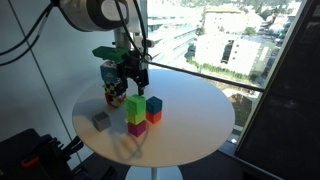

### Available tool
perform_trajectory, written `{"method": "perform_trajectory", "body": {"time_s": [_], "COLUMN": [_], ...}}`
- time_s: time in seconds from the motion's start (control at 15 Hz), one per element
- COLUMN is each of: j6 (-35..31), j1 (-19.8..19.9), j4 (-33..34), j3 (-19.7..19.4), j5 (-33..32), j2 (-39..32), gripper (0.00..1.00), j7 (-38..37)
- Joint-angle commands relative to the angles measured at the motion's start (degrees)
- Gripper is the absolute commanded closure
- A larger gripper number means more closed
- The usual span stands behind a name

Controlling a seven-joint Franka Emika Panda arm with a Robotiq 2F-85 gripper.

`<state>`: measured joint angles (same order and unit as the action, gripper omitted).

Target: Put the grey block on the table, then use the green block to knock off the yellow block from the pink block, then put the green block on the yellow block

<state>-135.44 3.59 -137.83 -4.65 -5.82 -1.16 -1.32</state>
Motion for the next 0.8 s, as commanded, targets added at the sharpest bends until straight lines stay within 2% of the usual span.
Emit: {"method": "perform_trajectory", "body": {"time_s": [0.0, 0.73], "j6": [2.49, 1.60], "j1": [0.64, 2.22], "j4": [0.43, -0.64], "j3": [-0.24, -1.83], "j5": [0.47, 0.75], "j2": [1.54, 0.49], "gripper": [0.00, 0.00], "j7": [2.09, 3.74]}}
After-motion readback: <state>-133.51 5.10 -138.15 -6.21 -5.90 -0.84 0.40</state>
